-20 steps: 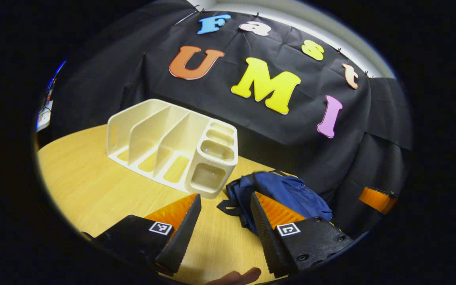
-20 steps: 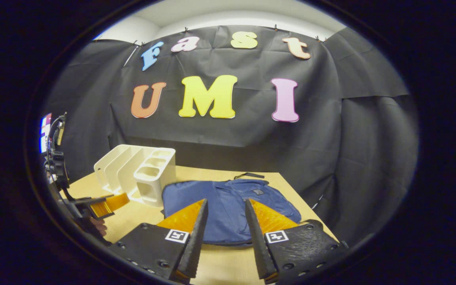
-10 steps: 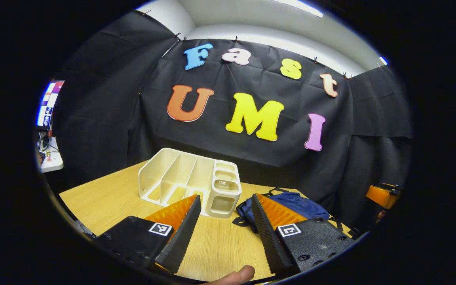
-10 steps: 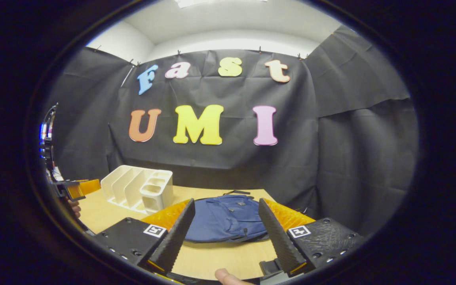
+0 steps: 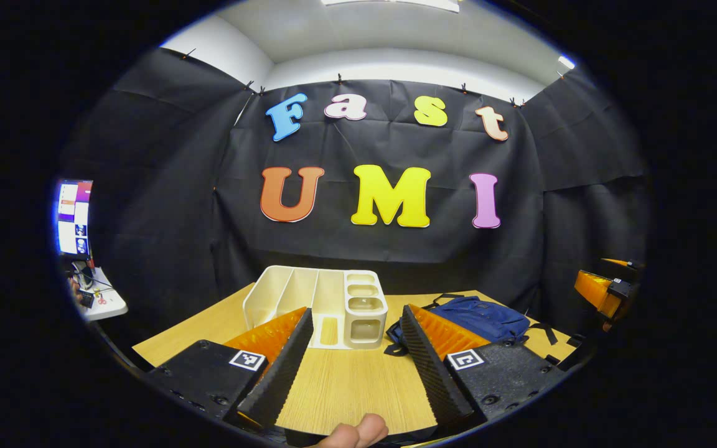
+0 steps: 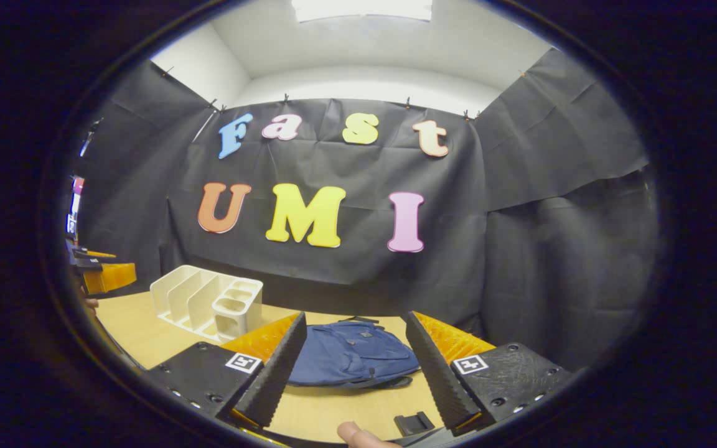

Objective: Open the schoolbag, grab two books from the bookshelf and put them into the schoolbag.

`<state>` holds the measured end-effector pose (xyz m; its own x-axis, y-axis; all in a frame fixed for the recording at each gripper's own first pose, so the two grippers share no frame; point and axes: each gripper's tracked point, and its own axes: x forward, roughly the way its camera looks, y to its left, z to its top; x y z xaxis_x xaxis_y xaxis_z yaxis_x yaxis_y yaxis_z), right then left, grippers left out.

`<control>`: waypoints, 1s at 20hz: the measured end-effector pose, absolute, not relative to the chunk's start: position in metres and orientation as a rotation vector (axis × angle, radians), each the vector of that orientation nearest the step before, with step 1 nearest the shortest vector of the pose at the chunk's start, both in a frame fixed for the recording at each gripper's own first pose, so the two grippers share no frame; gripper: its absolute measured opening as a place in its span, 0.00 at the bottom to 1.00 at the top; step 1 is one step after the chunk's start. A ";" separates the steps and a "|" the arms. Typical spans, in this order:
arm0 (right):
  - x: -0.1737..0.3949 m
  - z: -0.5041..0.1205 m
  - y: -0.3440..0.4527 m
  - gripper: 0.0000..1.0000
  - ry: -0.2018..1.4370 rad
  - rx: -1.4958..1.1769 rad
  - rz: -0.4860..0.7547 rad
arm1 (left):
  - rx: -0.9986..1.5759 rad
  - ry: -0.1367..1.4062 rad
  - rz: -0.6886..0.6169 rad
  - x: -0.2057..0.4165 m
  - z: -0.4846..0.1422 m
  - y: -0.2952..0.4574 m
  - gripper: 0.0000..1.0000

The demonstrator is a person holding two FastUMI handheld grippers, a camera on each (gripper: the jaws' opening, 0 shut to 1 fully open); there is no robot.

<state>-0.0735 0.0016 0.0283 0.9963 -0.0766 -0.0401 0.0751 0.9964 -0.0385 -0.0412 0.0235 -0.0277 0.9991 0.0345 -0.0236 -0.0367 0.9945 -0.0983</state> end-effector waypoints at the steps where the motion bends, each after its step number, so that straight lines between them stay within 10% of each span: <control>1: -0.073 0.026 0.000 0.98 0.050 -0.043 -0.085 | -0.091 0.017 0.045 -0.040 -0.027 0.026 0.89; 20: -0.071 0.006 -0.007 0.98 0.085 -0.116 -0.108 | -0.086 0.087 0.051 -0.031 -0.047 0.030 0.94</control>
<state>-0.0706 -0.0066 0.0061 0.9906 -0.1120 -0.0782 0.1022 0.9875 -0.1198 -0.0313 0.0303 -0.0466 0.9949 0.0469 -0.0891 -0.0544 0.9950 -0.0836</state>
